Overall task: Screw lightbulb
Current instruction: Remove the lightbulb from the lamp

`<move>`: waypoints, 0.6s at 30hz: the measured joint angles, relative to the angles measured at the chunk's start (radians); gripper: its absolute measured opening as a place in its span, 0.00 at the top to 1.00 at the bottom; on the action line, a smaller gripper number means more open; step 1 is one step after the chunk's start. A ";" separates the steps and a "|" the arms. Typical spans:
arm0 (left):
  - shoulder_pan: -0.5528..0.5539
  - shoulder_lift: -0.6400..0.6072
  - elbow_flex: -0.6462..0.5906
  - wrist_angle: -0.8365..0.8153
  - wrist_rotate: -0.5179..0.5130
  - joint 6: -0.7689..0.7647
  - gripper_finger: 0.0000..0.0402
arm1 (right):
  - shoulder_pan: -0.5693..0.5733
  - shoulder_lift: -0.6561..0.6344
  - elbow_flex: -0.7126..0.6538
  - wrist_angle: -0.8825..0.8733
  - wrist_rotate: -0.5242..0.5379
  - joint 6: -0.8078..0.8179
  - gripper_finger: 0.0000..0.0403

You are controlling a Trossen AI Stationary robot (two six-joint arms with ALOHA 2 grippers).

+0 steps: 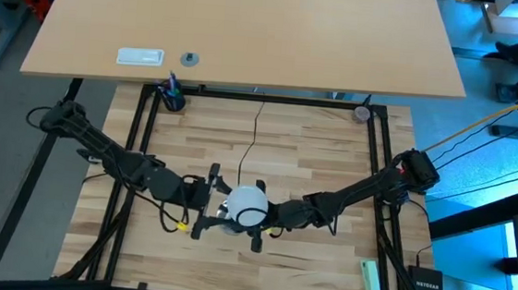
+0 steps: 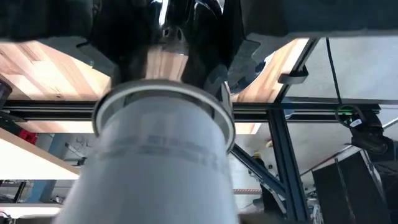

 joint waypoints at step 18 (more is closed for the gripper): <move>0.042 0.060 0.000 0.034 0.050 0.024 0.68 | 0.004 0.012 0.000 -0.044 0.196 0.023 0.56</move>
